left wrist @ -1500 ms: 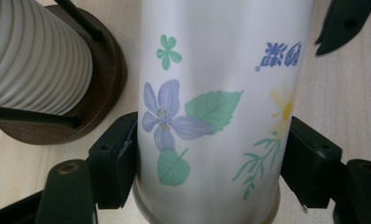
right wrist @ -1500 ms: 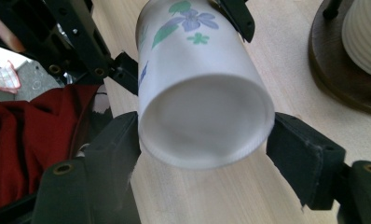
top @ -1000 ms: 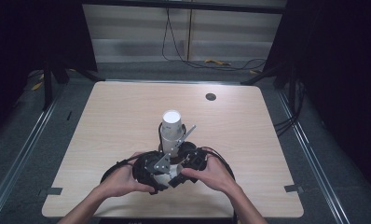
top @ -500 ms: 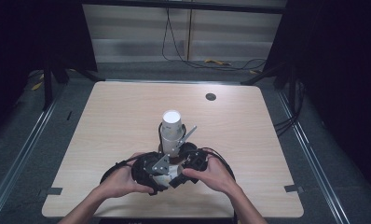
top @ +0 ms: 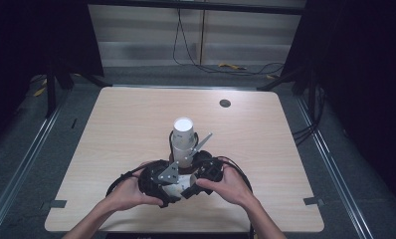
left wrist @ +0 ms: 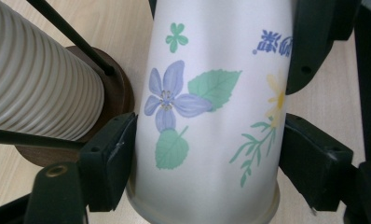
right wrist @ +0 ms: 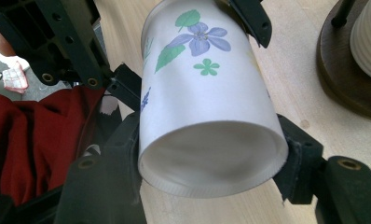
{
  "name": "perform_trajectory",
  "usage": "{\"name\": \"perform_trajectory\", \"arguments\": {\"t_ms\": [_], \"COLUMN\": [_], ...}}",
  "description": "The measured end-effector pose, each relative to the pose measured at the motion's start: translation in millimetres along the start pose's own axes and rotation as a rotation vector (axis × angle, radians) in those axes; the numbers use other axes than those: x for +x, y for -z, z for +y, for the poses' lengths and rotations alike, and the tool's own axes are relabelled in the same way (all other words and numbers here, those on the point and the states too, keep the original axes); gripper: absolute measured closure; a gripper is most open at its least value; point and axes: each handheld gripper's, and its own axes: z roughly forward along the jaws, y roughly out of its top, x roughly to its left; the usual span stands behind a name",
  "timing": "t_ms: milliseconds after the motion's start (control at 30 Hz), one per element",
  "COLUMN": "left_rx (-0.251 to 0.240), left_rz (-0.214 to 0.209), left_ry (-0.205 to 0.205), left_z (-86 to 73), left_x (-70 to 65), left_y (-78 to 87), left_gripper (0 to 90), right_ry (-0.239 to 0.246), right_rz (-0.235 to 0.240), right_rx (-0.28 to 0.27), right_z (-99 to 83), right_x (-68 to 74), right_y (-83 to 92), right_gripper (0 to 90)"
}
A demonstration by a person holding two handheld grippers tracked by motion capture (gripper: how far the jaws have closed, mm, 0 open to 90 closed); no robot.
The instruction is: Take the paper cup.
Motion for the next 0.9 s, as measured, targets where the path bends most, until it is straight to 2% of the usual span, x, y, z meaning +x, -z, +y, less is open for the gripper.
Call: {"name": "perform_trajectory", "arguments": {"t_ms": [133,167,233,267,333,367,533,567,600,667,733,800,833,900], "left_rx": [-0.019,-0.030,-0.043,-0.051,-0.056,-0.083,-0.095,-0.133,-0.150,-0.173,-0.207,-0.218,-0.243,-0.258], "left_rz": [0.006,-0.002,0.003,-0.001,0.001,-0.004,-0.004,0.003,0.008,0.025,0.023,0.025,0.032,0.041], "left_ry": [0.014,0.024,0.028,0.046,0.045,0.064,0.087,0.090,0.092,0.101,0.127,0.138,0.160,0.174], "left_z": [-1.2,-2.2,-3.4,-4.5,-5.1,-6.4,-9.9,-11.2,-11.4,-11.9,-14.3,-15.7,-18.7,-21.1], "left_x": [-1.0,0.7,1.3,1.9,2.7,4.0,4.1,5.7,6.0,6.9,8.1,8.4,9.0,10.2], "left_y": [-0.4,1.4,1.8,2.7,3.6,3.8,4.3,8.4,10.6,13.6,17.9,19.4,21.8,24.1], "left_gripper": [21.5,20.9,19.7,19.0,18.8,18.0,15.9,15.9,16.0,16.0,16.0,15.9,15.9,15.8], "right_ry": [0.000,0.023,0.021,0.027,0.026,0.021,0.023,0.019,0.017,0.020,0.017,0.026,0.027,0.023], "right_rz": [-0.001,0.003,0.004,0.004,0.002,0.000,-0.009,-0.012,-0.014,-0.028,-0.036,-0.048,-0.047,-0.046], "right_rx": [0.000,-0.011,-0.018,-0.022,-0.023,-0.027,-0.031,-0.036,-0.039,-0.051,-0.060,-0.070,-0.068,-0.071], "right_z": [-0.5,-1.2,-1.9,-2.2,-2.4,-2.9,-5.3,-6.4,-7.2,-8.3,-8.8,-9.2,-9.5,-10.8], "right_x": [0.8,0.5,0.7,0.5,0.8,1.4,1.3,1.1,0.5,0.4,3.0,4.7,4.6,3.2], "right_y": [0.0,0.4,1.6,2.2,2.9,4.1,5.6,6.0,6.4,6.8,8.1,8.6,8.6,8.2], "right_gripper": [36.3,36.3,36.3,36.3,36.3,36.3,36.3,36.3,36.3,36.4,36.4,36.4,36.4,36.4]}}
